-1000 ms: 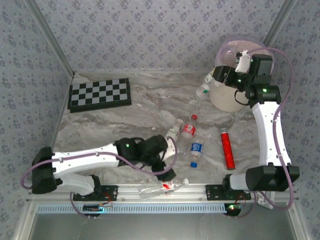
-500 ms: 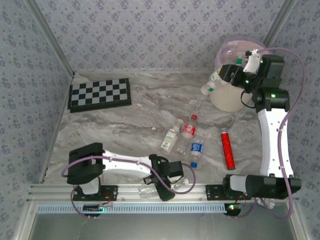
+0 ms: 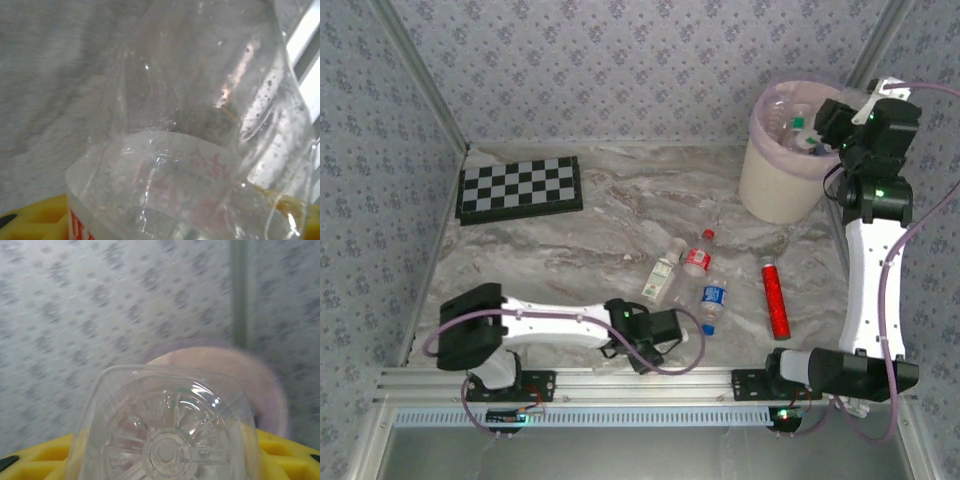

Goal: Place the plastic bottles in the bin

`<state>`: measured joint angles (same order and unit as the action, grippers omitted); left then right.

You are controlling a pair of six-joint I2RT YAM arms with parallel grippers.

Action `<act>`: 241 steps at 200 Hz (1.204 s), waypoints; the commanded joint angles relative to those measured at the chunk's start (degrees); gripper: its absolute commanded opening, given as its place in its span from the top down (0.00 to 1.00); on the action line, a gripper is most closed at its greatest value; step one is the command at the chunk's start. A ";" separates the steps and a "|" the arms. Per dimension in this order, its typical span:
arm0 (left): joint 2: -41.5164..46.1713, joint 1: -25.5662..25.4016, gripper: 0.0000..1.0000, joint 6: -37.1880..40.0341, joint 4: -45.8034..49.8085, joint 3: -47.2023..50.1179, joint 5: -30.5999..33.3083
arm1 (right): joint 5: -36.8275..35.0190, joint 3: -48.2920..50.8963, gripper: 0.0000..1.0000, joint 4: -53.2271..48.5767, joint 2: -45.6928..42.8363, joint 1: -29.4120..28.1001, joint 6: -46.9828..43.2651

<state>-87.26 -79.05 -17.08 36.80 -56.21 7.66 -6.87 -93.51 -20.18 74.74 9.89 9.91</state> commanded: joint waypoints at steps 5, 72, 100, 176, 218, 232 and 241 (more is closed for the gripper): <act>8.02 2.86 0.47 -2.26 -3.14 2.49 5.32 | -9.04 1.09 0.77 11.97 2.81 -0.44 -7.62; 25.12 15.78 0.49 -6.32 -7.50 6.95 10.06 | -8.58 0.39 0.83 9.19 13.95 -1.56 -11.11; 29.68 19.63 0.49 -9.56 -5.84 7.97 13.22 | -4.41 -9.40 0.84 -3.80 22.04 -0.38 -8.38; 31.17 32.56 0.52 -16.37 -5.73 8.95 10.25 | 18.99 -22.11 0.83 -30.28 32.49 0.39 -1.32; 27.09 35.02 0.51 -14.24 -6.47 6.67 6.96 | 18.62 -21.19 0.81 -34.46 31.14 -0.75 -2.17; 25.08 35.10 0.51 -13.37 -7.53 6.03 5.88 | 15.09 -21.11 0.81 -33.21 30.95 -0.60 -1.93; 23.61 35.10 0.51 -12.87 -8.13 5.47 5.06 | 13.22 -21.97 0.81 -32.43 31.29 -0.57 -2.26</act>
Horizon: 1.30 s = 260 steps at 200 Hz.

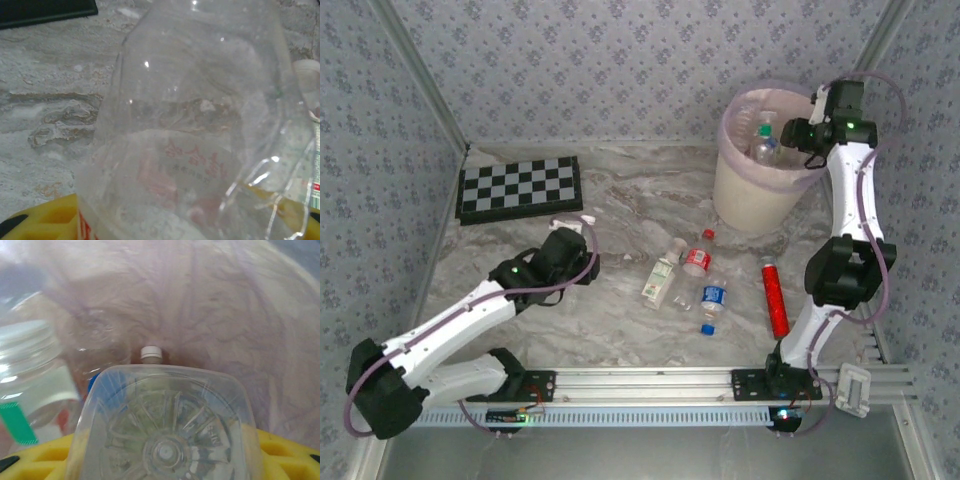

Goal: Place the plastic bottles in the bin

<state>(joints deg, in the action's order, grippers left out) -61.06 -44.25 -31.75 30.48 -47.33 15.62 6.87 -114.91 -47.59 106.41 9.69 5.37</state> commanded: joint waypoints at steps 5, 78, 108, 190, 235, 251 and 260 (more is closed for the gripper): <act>-3.37 0.30 0.51 2.01 -2.04 -3.71 -3.34 | -1.51 -1.09 0.81 -4.35 -0.06 -0.28 2.24; -9.11 0.35 0.51 3.26 -5.41 -6.32 -6.12 | -2.39 -7.44 0.61 -6.10 7.40 -0.95 0.46; -9.91 0.37 0.50 4.32 -5.60 -6.98 -7.02 | -0.56 -10.58 0.30 -7.29 4.24 -0.97 0.35; -11.03 0.31 0.50 4.24 -8.13 -6.64 -8.89 | -2.85 -14.14 0.20 -8.61 -2.79 -1.62 1.08; -10.05 0.32 0.50 4.15 -10.03 -5.87 -10.59 | -1.35 -15.92 0.56 -9.19 3.67 -0.14 1.62; -9.55 0.30 0.50 4.36 -11.41 -5.20 -11.85 | -1.07 -14.16 0.59 -8.68 5.33 -0.11 1.71; -9.05 0.32 0.49 4.88 -12.53 -4.52 -12.53 | -0.01 -11.83 0.63 -7.08 5.47 0.12 2.15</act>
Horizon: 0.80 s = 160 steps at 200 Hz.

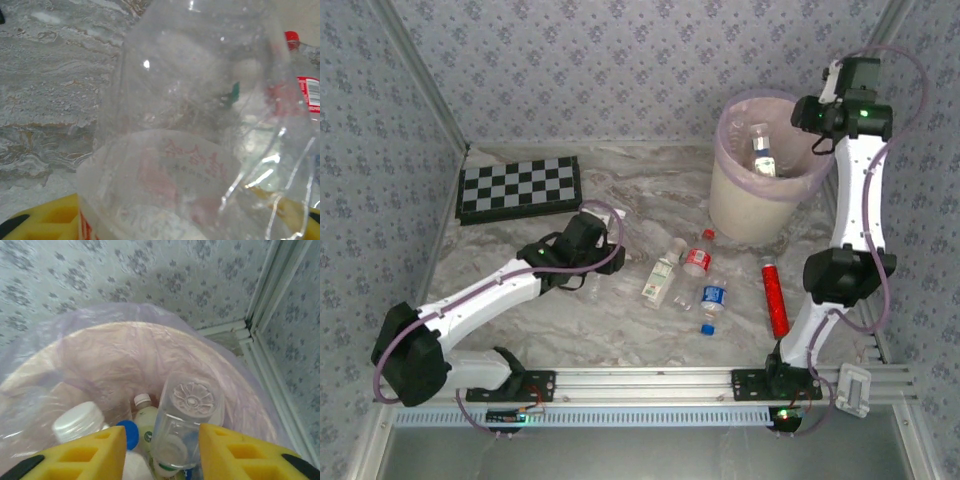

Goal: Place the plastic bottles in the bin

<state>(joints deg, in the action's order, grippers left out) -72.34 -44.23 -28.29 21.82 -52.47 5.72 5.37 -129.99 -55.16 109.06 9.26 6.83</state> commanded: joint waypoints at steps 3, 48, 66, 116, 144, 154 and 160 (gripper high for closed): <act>2.42 0.28 0.49 1.67 -4.34 0.88 -2.77 | 1.91 4.05 0.64 1.16 2.83 0.73 0.98; 4.69 0.28 0.49 6.45 -7.94 1.22 -4.57 | 1.89 8.79 0.64 5.14 -2.75 0.96 1.76; 5.31 0.33 0.49 7.78 -10.61 1.23 -5.99 | 2.39 12.12 0.54 7.48 -9.08 0.60 2.51; 4.54 0.38 0.48 11.04 -18.01 -1.16 -8.59 | 28.56 28.27 0.23 16.61 -25.66 -3.86 10.19; 1.81 0.37 0.48 12.23 -18.63 -5.50 -11.54 | 32.04 32.21 0.11 14.43 -27.93 -13.01 7.69; 0.67 0.38 0.48 12.38 -18.79 -6.74 -12.86 | 33.67 33.52 0.08 14.46 -28.25 -16.23 6.76; 0.05 0.43 0.48 12.19 -19.04 -7.37 -13.63 | 35.13 34.21 0.07 14.46 -28.42 -17.70 5.86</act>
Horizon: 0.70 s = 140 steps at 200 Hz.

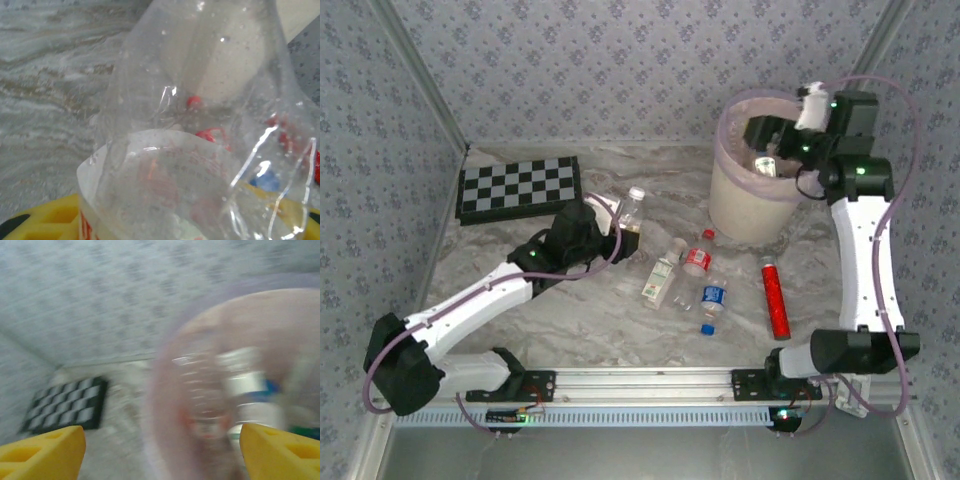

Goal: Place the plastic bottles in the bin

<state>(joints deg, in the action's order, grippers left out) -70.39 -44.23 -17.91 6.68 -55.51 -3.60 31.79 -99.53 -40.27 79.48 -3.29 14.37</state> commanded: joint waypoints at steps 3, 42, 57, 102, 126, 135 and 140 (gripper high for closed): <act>-2.23 0.41 0.48 1.68 -4.18 -4.54 -4.80 | 9.19 4.03 0.07 -0.64 1.12 -5.81 -2.10; -4.39 0.24 0.48 -2.99 -12.36 -4.85 -10.96 | 12.83 8.14 0.06 0.40 1.33 -9.33 -2.64; -5.40 0.02 0.47 -2.80 -12.21 -5.83 -11.26 | 15.04 8.42 0.07 0.46 2.16 -10.78 -2.60; -8.18 -0.94 0.47 -2.92 -12.91 -7.62 -12.51 | 17.78 11.20 0.09 5.35 2.93 -14.21 0.14; -8.58 -1.48 0.47 -2.74 -12.14 -8.75 -12.52 | 17.14 10.90 0.15 5.56 4.35 -15.31 0.39; -8.67 -1.64 0.46 -2.74 -12.20 -8.98 -12.64 | 17.12 10.60 0.20 5.60 4.99 -15.58 0.69; -8.67 -1.72 0.47 -2.79 -12.17 -9.04 -12.61 | 17.16 10.49 0.22 5.56 5.34 -15.66 0.74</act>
<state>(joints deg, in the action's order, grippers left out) -79.09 -45.36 -20.27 -3.22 -61.54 -14.55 47.57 -88.79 -35.92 82.87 -18.31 14.11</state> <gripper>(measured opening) 0.538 0.819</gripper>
